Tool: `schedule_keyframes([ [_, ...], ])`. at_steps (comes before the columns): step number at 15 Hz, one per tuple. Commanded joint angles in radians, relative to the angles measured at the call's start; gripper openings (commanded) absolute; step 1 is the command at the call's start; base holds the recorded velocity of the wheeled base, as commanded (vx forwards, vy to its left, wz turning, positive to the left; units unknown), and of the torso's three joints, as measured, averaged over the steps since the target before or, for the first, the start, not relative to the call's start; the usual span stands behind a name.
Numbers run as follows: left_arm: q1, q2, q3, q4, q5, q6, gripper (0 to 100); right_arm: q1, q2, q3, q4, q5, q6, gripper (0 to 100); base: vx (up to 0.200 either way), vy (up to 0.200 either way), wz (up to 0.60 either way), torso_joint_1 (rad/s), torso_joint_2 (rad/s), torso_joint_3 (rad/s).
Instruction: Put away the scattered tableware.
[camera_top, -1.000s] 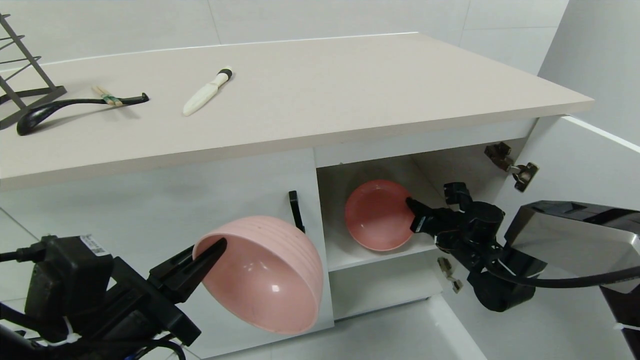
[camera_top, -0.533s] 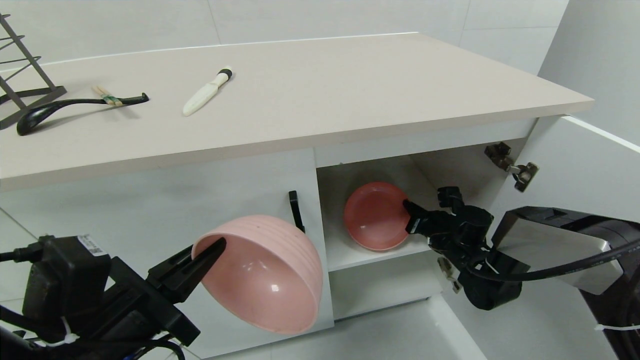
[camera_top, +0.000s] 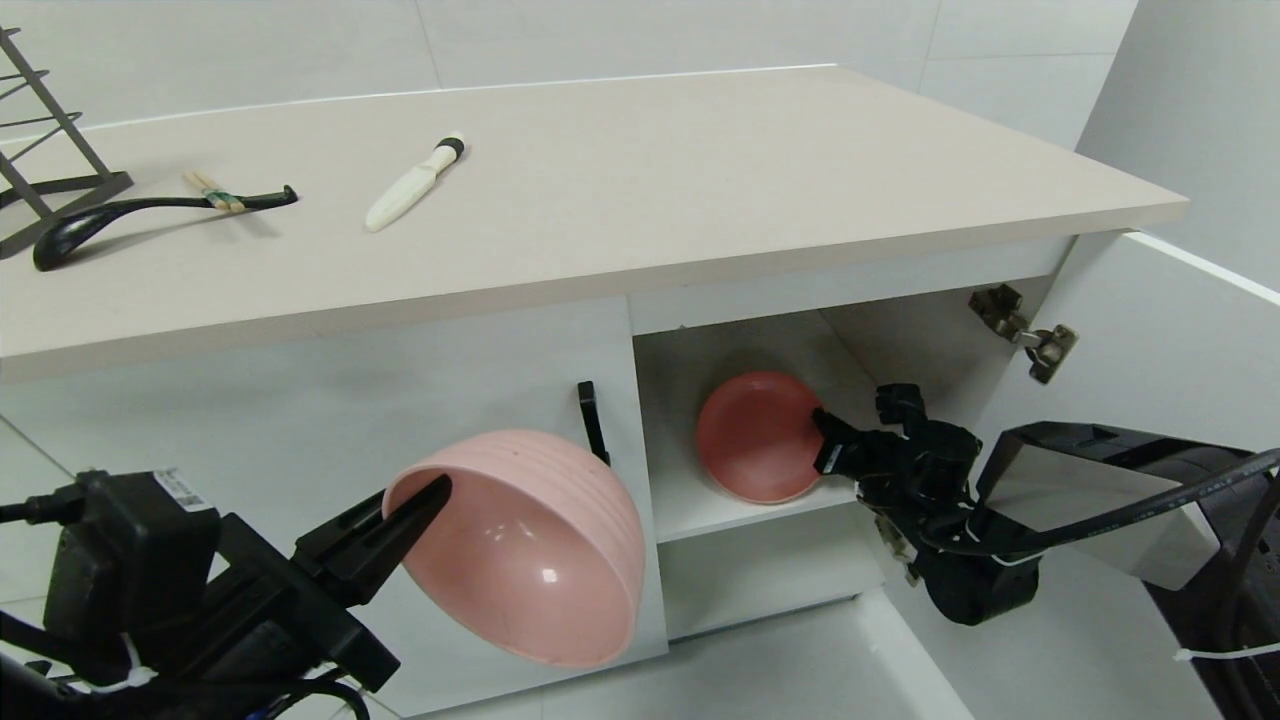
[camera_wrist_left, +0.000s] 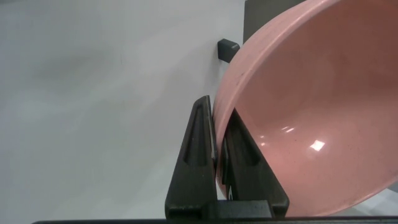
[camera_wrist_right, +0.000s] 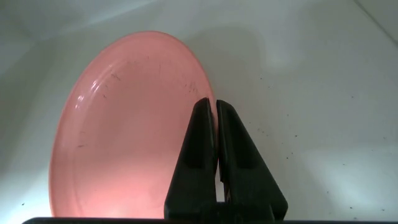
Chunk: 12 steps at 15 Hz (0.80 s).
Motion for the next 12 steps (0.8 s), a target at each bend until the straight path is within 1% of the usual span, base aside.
schedule_keyframes([
  [1, 0.0, -0.002, 0.0, -0.001, 0.0, 0.0, 0, 0.0, 0.014, -0.034, -0.001, -0.007, -0.035, 100, 0.0, 0.0, 0.0, 0.0, 0.0, 0.0],
  [5, 0.0, -0.001, 0.0, -0.001, 0.0, 0.0, 0, -0.006, -0.015, -0.037, -0.001, -0.013, -0.141, 100, 0.0, 0.0, 0.0, 0.0, 0.0, 0.0],
  [6, 0.0, 0.002, 0.0, -0.001, 0.0, -0.008, 0, -0.014, -0.084, 0.009, -0.001, -0.012, -0.239, 100, 0.0, 0.0, 0.0, 0.0, 0.0, 0.0],
  [8, 0.0, 0.004, 0.0, -0.001, 0.0, -0.011, 0, 0.005, -0.268, 0.221, -0.001, -0.002, -0.302, 100, 0.0, 0.0, 0.0, 0.0, 0.0, 0.0],
  [9, 0.0, 0.004, 0.0, -0.001, 0.0, -0.011, 0, 0.019, -0.317, 0.285, -0.001, -0.002, -0.317, 100, 0.0, 0.0, 0.0, 0.0, 0.0, 0.0],
  [10, 0.0, 0.006, 0.0, -0.001, 0.0, -0.011, 0, 0.049, -0.463, 0.471, -0.001, -0.002, -0.348, 100, 0.0, 0.0, 0.0, 0.0, 0.0, 0.0],
  [11, 0.0, 0.007, 0.0, -0.001, 0.002, -0.008, 0, 0.066, -0.547, 0.564, -0.001, -0.002, -0.35, 100, 0.0, 0.0, 0.0, 0.0, 0.0, 0.0],
  [12, 0.0, 0.009, 0.0, -0.001, 0.002, 0.003, 0, 0.085, -0.633, 0.661, -0.001, -0.002, -0.35, 100, 0.0, 0.0, 0.0, 0.0, 0.0, 0.0],
])
